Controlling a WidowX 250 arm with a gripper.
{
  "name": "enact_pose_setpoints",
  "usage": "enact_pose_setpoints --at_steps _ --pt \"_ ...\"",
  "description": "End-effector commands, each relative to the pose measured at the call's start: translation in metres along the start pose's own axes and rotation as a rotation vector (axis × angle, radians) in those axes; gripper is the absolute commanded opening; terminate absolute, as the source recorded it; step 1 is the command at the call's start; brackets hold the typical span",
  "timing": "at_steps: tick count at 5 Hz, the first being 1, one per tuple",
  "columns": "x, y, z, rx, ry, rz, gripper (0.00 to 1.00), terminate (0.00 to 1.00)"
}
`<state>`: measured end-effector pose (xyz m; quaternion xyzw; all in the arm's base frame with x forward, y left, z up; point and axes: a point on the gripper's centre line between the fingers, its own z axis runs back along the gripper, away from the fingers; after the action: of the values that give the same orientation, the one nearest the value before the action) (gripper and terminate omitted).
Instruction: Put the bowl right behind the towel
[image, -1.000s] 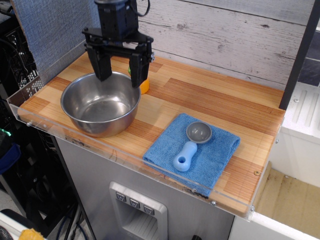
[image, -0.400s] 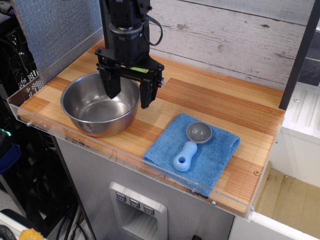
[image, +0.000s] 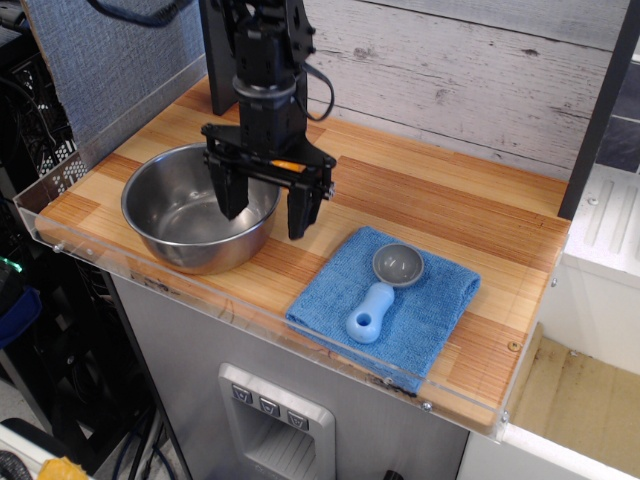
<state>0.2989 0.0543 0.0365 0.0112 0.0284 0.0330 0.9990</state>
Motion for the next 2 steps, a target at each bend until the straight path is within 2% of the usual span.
enact_pose_setpoints --at_steps 1,2 --pt "0.0051 -0.0041 0.0054 0.024 -0.009 -0.007 0.00 0.00" --pt "0.0063 -0.0098 0.0060 0.026 -0.006 -0.014 0.00 0.00"
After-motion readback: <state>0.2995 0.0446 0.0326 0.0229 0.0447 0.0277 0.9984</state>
